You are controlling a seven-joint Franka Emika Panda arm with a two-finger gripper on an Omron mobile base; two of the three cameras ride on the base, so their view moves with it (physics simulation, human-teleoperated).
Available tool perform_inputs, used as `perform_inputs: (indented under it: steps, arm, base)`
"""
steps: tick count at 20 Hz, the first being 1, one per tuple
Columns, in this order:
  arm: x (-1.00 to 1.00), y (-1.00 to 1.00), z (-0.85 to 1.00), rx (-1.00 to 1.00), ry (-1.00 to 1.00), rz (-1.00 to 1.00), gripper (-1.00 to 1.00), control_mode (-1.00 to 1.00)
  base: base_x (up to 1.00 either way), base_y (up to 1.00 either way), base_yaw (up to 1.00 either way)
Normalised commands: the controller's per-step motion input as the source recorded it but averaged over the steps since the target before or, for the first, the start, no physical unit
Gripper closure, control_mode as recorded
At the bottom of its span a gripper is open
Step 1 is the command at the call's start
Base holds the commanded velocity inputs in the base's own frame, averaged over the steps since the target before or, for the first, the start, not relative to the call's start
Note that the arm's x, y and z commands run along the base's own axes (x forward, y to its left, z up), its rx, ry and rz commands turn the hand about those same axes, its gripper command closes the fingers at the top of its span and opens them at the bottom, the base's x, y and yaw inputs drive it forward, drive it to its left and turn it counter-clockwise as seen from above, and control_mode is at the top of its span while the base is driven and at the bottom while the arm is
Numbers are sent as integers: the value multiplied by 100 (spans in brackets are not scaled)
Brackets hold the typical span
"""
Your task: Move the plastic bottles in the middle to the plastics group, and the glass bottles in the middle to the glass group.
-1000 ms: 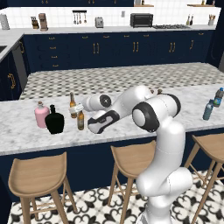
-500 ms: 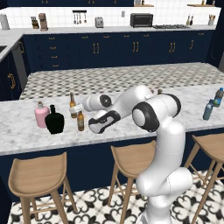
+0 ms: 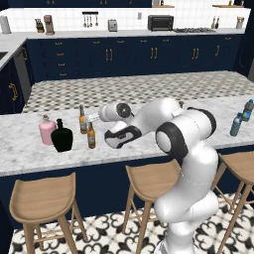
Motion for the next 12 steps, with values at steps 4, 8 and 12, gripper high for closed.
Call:
perform_inputs:
  steps: [4, 8, 12]
  arm:
    - [-31, -59, 58, 0, 7, -27, -100, -100]
    - [-51, -77, 35, 0, 11, -23, -100, -100]
    - [-74, -83, 29, 0, 16, -22, -100, -100]
  base:
    - [0, 0, 0]
    - [0, 0, 0]
    - [0, 0, 0]
